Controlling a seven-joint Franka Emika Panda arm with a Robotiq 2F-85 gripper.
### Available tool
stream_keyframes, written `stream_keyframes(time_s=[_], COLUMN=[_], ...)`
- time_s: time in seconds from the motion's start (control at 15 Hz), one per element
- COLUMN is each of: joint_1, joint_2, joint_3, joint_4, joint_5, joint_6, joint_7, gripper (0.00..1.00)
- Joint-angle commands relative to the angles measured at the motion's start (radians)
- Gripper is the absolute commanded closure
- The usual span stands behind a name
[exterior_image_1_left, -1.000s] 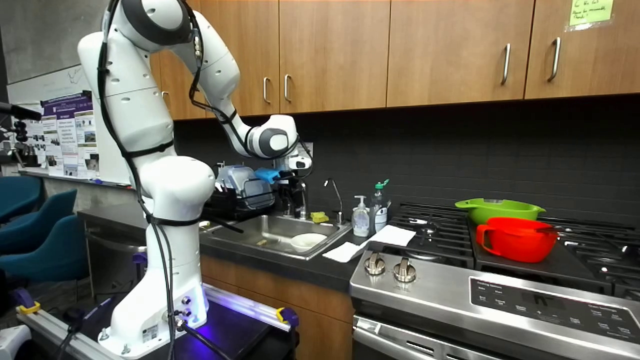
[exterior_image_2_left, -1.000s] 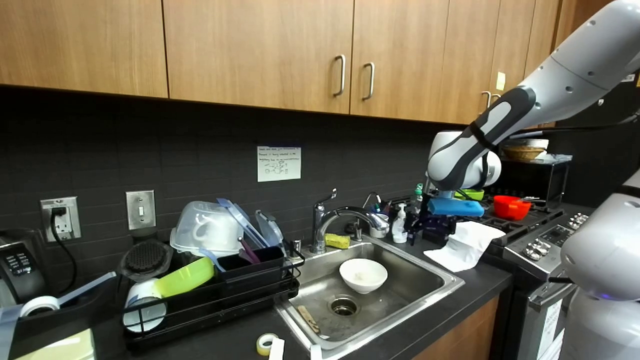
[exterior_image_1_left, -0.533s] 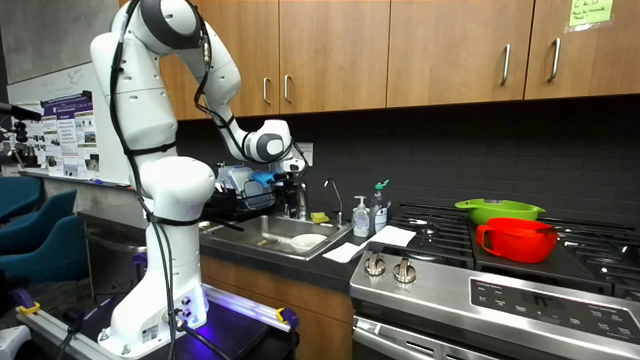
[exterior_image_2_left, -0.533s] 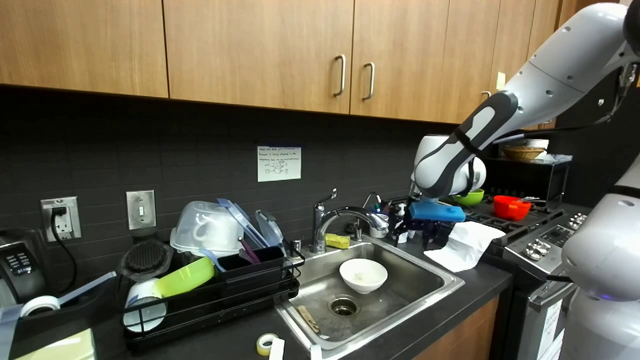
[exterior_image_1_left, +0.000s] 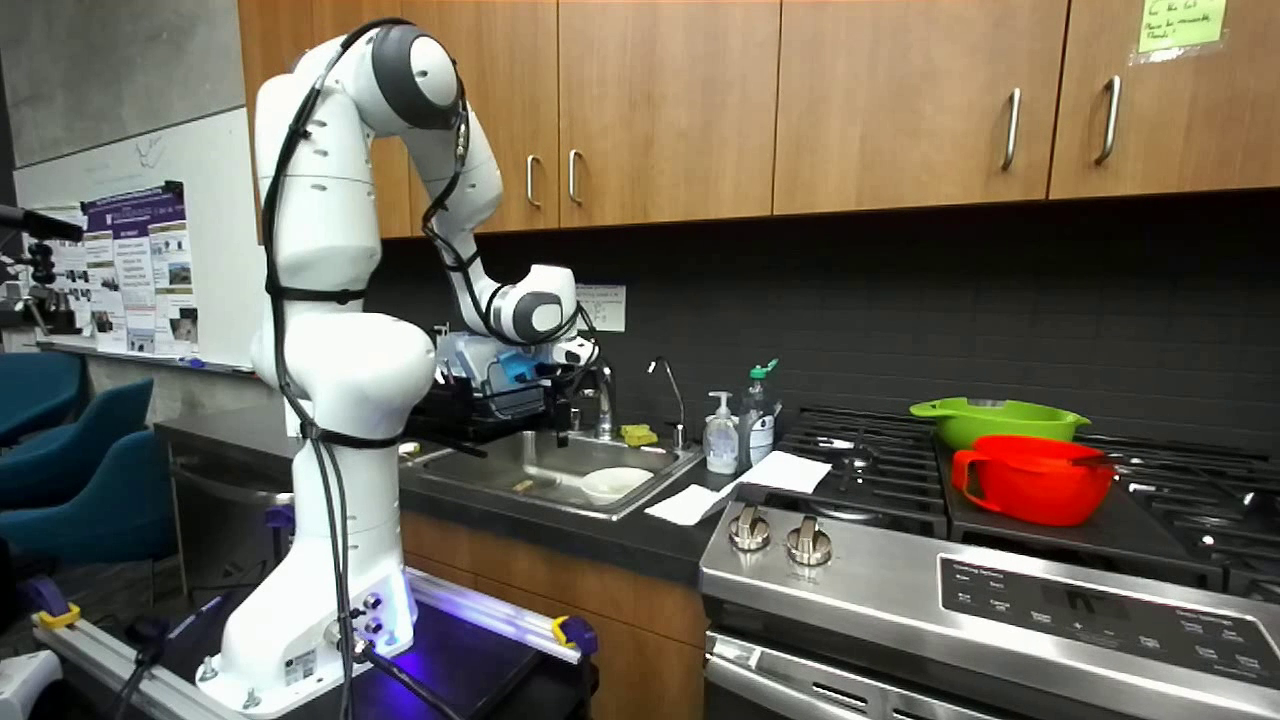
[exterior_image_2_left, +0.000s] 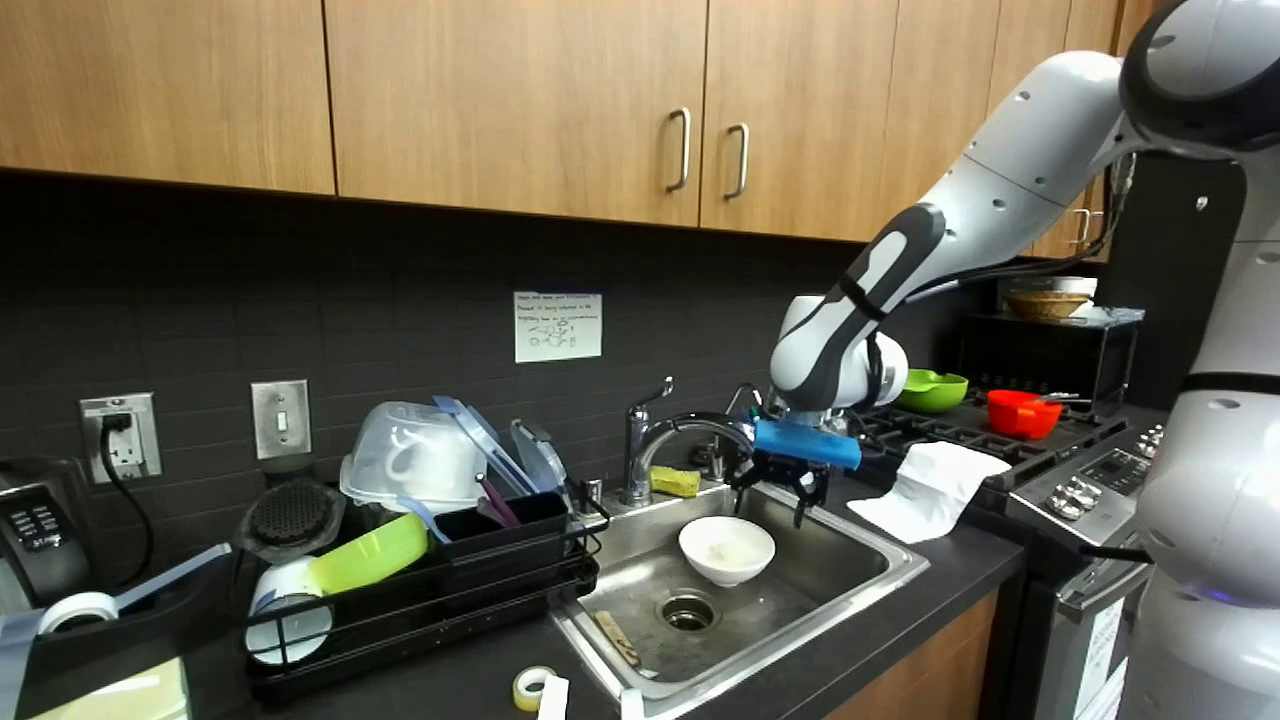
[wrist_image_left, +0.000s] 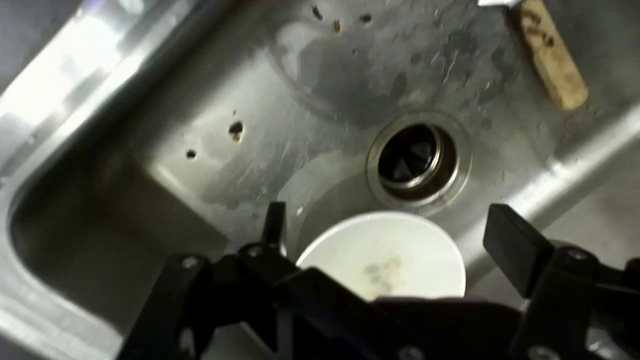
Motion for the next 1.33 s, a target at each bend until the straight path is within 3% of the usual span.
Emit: stream_keyframes(time_s=[0.0,0.13,0.27,0.33,1.27], joint_1=[0.076,0.110,0.126,0.119,0.134], joint_2=[-0.008,-0.028,-0.036,-0.004,0.027], joint_3=[0.009,0.024,0.036,0.022,0.035], joint_4=[0.027,0.029,0.011,0.026,0.067], joint_5=[0.060,0.056,0.042,0.042,0.032], joint_6=[-0.228,-0.368,-0.327,-0.326,-0.340], joint_7=[-0.013,0.020,0.088,0.039,0.091], gripper=[0.00,0.00,0.00,0.00,0.00])
